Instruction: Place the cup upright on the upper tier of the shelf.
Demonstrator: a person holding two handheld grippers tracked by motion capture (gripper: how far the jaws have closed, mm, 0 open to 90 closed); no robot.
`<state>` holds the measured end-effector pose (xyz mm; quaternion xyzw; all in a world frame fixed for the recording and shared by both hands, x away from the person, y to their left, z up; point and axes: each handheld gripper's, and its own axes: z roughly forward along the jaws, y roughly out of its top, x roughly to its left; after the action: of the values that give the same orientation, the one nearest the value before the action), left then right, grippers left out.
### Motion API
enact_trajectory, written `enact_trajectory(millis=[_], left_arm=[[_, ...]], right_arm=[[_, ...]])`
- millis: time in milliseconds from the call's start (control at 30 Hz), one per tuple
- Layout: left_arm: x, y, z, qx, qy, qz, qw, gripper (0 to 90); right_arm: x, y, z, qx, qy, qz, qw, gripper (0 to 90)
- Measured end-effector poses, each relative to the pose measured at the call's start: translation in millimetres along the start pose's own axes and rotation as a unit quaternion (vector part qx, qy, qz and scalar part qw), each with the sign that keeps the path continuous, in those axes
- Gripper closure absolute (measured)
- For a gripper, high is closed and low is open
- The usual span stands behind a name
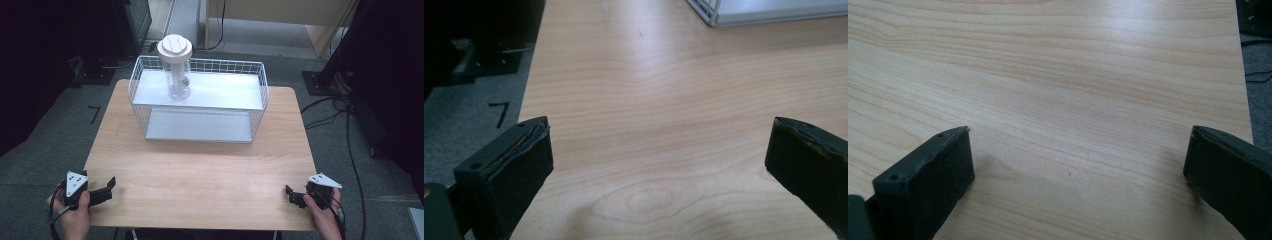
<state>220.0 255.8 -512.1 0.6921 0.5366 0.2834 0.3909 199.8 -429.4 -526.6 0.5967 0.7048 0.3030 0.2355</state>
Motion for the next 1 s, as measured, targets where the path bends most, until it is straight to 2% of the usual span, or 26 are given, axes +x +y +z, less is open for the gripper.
enact_trajectory(millis=[100,200,233,300,333,467,600,633,700,733,833,1000], left_arm=[[1.9,0.9,2.3,0.018,-0.02,-0.003,0.9997,0.0],[0.3,1.5,4.0,0.025,-0.019,0.003,0.9995,0.0],[-1.5,2.6,7.1,0.04,-0.041,0.001,0.9984,0.0],[-2.0,3.1,8.6,0.049,-0.044,0.005,0.9978,0.0],[-4.2,4.2,12.3,0.069,-0.045,0.012,0.9965,0.0],[-6.8,4.5,13.9,0.079,-0.055,0.028,0.995,0.0],[-8.5,4.6,14.6,0.083,-0.049,0.035,0.9947,0.0],[-10.3,5.1,16.5,0.095,-0.035,0.038,0.9941,0.0],[-12.2,5.3,18.3,0.102,-0.028,0.041,0.9935,0.2],[-16.1,5.7,21.6,0.12,-0.02,0.056,0.9909,0.2],[-19.1,6.0,23.1,0.127,-0.042,0.062,0.9891,0.0],[-18.9,6.1,23.3,0.128,-0.042,0.06,0.9891,0.0]], right_arm=[[0.4,0.0,0.1,0.0,-0.003,0.003,1.0,0.0],[0.5,0.0,0.1,0.0,-0.005,0.005,1.0,0.0],[0.6,-0.1,-0.1,0.0,-0.007,0.007,0.9999,0.0],[0.5,-0.2,-0.1,-0.001,-0.009,0.007,0.9999,0.0],[1.2,-0.5,-0.3,-0.001,-0.013,0.011,0.9998,0.0],[1.6,-0.8,-0.6,-0.001,-0.016,0.015,0.9998,0.0],[1.4,-0.7,-0.5,-0.001,-0.017,0.015,0.9997,0.0],[1.5,-0.8,-0.5,-0.001,-0.017,0.016,0.9997,0.0],[1.5,-0.8,-0.5,-0.001,-0.017,0.016,0.9997,0.0],[1.5,-0.8,-0.5,-0.001,-0.017,0.016,0.9997,0.0],[1.4,-0.8,-0.5,-0.001,-0.018,0.016,0.9997,0.0],[1.2,-0.7,-0.4,-0.002,-0.018,0.017,0.9997,0.0]])
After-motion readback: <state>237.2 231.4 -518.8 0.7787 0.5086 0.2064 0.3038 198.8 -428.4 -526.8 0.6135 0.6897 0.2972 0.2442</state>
